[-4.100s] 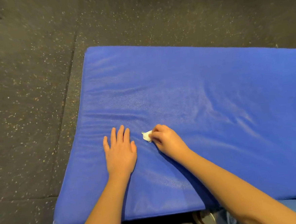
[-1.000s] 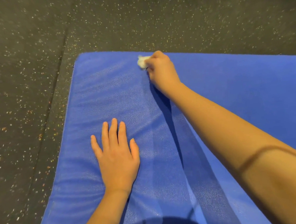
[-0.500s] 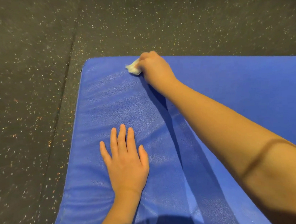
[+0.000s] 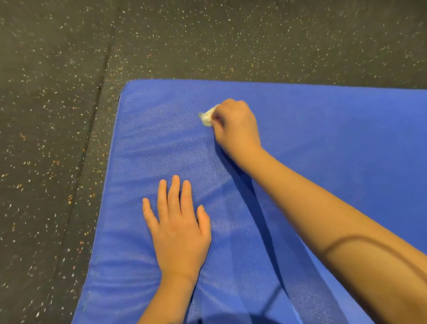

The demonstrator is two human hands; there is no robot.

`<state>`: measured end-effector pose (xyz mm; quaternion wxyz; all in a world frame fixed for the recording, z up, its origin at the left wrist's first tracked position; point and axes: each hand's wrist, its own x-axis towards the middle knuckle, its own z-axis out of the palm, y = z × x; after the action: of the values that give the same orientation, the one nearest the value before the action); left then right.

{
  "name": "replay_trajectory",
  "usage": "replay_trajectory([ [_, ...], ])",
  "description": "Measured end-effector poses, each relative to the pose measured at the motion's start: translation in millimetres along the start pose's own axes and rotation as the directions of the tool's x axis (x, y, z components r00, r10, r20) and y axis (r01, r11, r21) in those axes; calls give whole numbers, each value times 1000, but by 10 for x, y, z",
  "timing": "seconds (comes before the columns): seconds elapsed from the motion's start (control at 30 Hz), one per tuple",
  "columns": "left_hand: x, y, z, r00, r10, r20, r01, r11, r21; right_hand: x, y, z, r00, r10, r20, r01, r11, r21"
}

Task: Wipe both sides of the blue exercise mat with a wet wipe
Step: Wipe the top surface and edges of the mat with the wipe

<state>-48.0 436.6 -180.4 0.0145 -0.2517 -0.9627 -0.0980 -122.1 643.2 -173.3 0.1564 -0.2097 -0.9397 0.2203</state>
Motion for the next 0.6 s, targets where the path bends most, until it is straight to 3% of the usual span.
replay_trajectory([
  [0.07,-3,1,-2,1000,2,-4,-2,1000,2,-298,-71,-21,960,-256,112,248,965,83],
  [0.13,-1,4,-6,1000,1,-5,-1,1000,1,-344,4,-132,905,-394,160,387,919,76],
  [0.2,0,7,-13,1000,0,-6,0,1000,-3,-233,143,-172,952,-303,54,305,952,-33],
  [0.3,-3,1,-7,1000,1,-11,-1,1000,-10,-271,118,-111,987,31,-160,-33,999,-4],
  [0.37,-1,5,0,1000,0,-8,0,1000,-7,-501,-73,-59,989,-14,-149,26,996,84],
  [0.47,1,14,-4,1000,2,-9,-2,1000,-3,-801,-90,-139,940,-342,11,337,930,149],
  [0.5,-1,12,-8,1000,0,-12,0,1000,-5,-782,-6,-189,924,-381,29,374,919,127],
  [0.53,-3,10,-10,1000,-2,-17,2,1000,-9,-733,95,-222,938,-348,5,346,934,84],
  [0.6,-5,7,-11,1000,0,-23,0,1000,-16,-645,249,-260,986,-121,-117,124,992,23],
])
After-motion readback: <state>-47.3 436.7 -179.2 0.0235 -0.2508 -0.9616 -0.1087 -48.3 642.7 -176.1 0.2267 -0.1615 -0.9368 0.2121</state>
